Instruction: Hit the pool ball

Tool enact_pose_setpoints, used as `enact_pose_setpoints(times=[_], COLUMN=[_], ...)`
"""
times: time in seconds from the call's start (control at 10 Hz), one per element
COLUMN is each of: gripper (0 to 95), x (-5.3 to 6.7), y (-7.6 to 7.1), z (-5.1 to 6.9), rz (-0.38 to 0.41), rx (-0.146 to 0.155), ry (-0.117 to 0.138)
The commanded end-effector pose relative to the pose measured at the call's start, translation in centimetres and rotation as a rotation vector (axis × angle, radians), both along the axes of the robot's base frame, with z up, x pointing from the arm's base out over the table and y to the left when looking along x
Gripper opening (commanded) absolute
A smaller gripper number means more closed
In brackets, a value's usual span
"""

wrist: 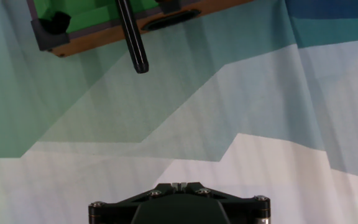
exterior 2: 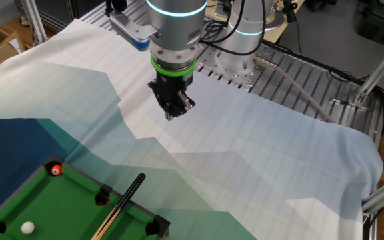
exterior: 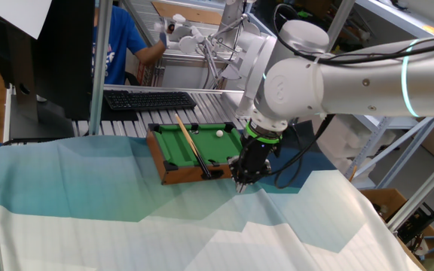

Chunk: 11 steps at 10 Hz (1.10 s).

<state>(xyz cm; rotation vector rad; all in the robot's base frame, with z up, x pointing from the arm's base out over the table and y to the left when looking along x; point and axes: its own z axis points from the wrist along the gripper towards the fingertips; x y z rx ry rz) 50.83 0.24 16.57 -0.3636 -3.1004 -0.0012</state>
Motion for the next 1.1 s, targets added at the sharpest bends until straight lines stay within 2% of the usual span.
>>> enact_pose_setpoints(times=[0.1, 0.2, 0.7, 1.1], gripper=[0.0, 0.0, 0.0, 0.0], x=[0.6, 1.4, 3.6, 6.7], y=[-0.1, -0.2, -0.5, 0.1], z=[0.3, 0.6, 0.8, 0.7], rz=[0.007, 0.010, 0.010, 0.003], rx=[0.002, 0.002, 0.000, -0.009], ry=[0.013, 0.016, 0.020, 0.035])
